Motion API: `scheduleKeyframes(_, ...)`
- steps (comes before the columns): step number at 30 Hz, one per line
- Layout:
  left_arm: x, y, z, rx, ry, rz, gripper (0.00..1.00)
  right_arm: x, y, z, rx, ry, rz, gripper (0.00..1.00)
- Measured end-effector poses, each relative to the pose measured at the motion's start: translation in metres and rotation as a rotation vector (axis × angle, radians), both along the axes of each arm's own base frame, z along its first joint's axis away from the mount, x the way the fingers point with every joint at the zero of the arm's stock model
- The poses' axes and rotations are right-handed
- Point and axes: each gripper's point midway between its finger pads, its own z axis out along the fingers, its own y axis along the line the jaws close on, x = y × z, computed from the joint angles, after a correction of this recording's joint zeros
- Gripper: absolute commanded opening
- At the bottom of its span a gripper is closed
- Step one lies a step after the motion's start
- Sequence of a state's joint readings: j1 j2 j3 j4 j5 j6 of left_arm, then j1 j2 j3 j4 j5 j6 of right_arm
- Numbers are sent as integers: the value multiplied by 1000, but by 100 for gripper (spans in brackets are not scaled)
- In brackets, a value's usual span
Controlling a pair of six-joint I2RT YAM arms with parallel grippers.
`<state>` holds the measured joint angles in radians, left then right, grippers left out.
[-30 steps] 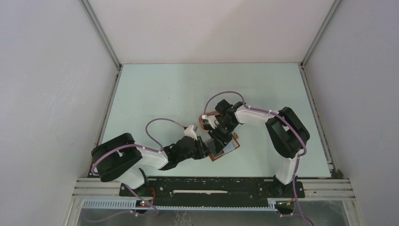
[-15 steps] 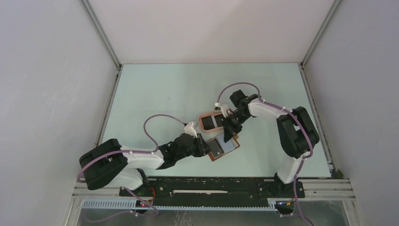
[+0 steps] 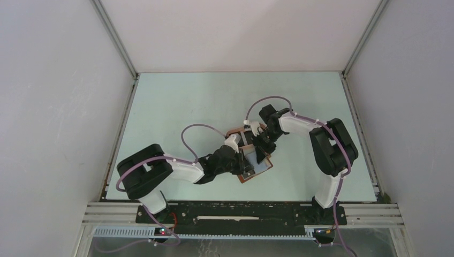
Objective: Put the credit cards into the card holder
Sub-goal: Adjust the card holder at the center of the board.
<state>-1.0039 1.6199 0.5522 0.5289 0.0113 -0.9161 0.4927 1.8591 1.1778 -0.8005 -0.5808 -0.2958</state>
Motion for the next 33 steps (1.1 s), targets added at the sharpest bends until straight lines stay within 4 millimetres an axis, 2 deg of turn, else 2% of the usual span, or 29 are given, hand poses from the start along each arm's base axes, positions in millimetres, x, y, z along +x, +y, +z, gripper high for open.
scheduleKeyframes(6,-5,7,-15,20,25,7,23,5,-5,0,-37,-15,-18,22)
scheduleKeyframes(21,-10,25,-13,29,37,50,23,10,-9,5,-35,-49,-3,26)
scheduleKeyframes(24,-11,27,-8,31,23,41,23,13,-10,15,1,-83,10,27)
scheduleKeyframes(27,-10,27,6,12,-7,33,23,16,-9,36,74,-139,27,30)
scheduleKeyframes(31,-6,30,36,-32,-83,36,23,19,-10,70,183,-234,39,37)
scheduleKeyframes(33,-3,34,55,-53,-136,47,24,19,-13,84,227,-282,38,38)
